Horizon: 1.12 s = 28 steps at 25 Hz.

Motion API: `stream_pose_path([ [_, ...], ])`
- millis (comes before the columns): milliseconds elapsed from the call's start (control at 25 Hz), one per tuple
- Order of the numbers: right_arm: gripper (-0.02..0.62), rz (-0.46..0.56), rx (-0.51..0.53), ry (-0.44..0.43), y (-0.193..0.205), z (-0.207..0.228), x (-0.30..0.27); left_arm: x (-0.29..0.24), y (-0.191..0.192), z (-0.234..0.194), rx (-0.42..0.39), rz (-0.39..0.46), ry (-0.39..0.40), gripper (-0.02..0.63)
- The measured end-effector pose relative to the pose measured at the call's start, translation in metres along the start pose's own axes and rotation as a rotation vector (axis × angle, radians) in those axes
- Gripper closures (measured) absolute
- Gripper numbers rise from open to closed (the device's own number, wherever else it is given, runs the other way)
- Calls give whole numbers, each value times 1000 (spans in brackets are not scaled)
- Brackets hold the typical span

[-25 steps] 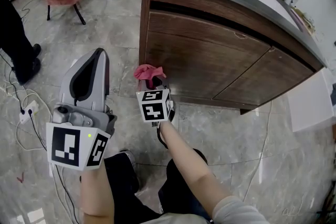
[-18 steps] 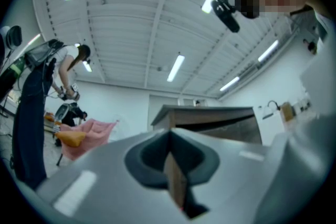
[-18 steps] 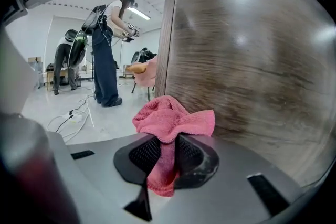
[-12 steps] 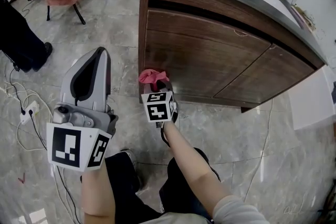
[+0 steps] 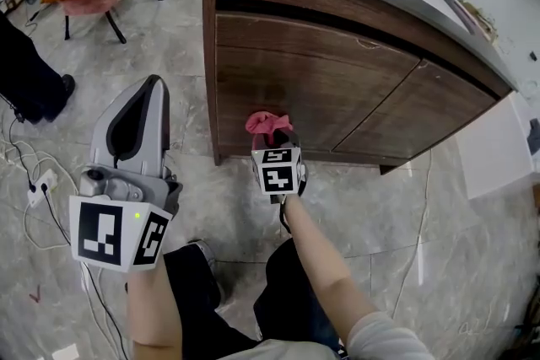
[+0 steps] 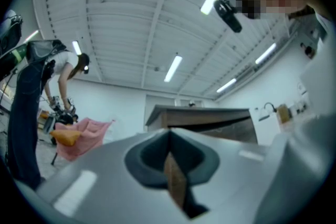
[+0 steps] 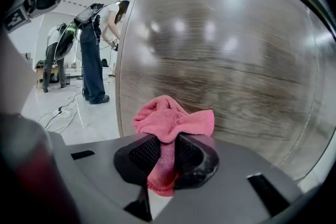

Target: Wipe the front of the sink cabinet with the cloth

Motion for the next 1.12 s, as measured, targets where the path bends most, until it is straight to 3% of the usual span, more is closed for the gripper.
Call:
stream_pose_path([
  [840, 534, -144, -146, 291, 87, 139, 45, -7, 4, 13, 4, -8, 33, 601],
  [1120, 534, -142, -156, 311, 101, 141, 41, -9, 7, 13, -10, -23, 35, 601],
])
Point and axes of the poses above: the fingertips, and each gripper's own axes: x backward along the fingers, z to its right, y out of its underside, the point moved 8 cm from there along x, backward along the fingers, and after that the axes turned 12 degrees about x, right-handed, at the moved point
